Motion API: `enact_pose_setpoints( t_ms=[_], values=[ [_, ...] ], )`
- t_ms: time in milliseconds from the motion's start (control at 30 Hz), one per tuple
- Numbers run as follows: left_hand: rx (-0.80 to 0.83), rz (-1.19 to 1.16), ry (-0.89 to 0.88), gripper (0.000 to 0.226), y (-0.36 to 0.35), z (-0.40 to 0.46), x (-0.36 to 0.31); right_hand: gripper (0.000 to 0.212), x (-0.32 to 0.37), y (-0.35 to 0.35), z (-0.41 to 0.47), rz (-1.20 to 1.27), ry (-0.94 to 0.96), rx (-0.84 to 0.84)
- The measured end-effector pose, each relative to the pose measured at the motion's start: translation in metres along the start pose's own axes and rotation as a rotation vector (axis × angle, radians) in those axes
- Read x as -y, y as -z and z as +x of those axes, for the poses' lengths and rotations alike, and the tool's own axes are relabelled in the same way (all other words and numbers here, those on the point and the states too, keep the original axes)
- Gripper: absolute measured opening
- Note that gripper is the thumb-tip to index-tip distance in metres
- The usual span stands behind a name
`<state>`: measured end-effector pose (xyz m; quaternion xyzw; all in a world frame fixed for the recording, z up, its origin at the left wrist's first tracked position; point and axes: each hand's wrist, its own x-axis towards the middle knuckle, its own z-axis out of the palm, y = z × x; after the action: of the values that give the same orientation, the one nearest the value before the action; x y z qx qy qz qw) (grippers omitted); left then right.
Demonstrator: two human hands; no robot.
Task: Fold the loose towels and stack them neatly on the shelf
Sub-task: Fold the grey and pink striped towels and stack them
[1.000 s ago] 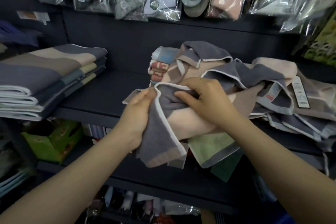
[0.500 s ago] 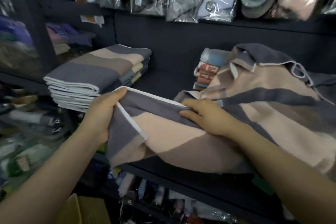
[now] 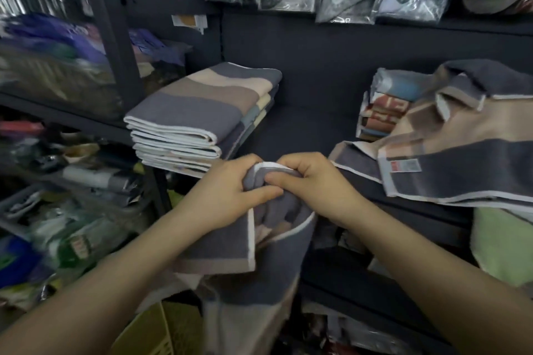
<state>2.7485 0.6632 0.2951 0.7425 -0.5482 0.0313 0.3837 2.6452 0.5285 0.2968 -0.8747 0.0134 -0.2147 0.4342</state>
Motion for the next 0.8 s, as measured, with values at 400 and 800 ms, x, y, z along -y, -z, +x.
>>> enact_pose_setpoints(
  t_ms=[400,800],
  values=[
    [-0.244,-0.977,0.319,0.026,0.005,0.002,0.014,0.01,-0.042,-0.013,0.0,-0.282,-0.062,-0.206],
    [-0.164,-1.119,0.612,0.019,-0.02,-0.036,0.067,0.023,-0.091,-0.049,-0.041,-0.355,-0.444,0.02]
  ],
)
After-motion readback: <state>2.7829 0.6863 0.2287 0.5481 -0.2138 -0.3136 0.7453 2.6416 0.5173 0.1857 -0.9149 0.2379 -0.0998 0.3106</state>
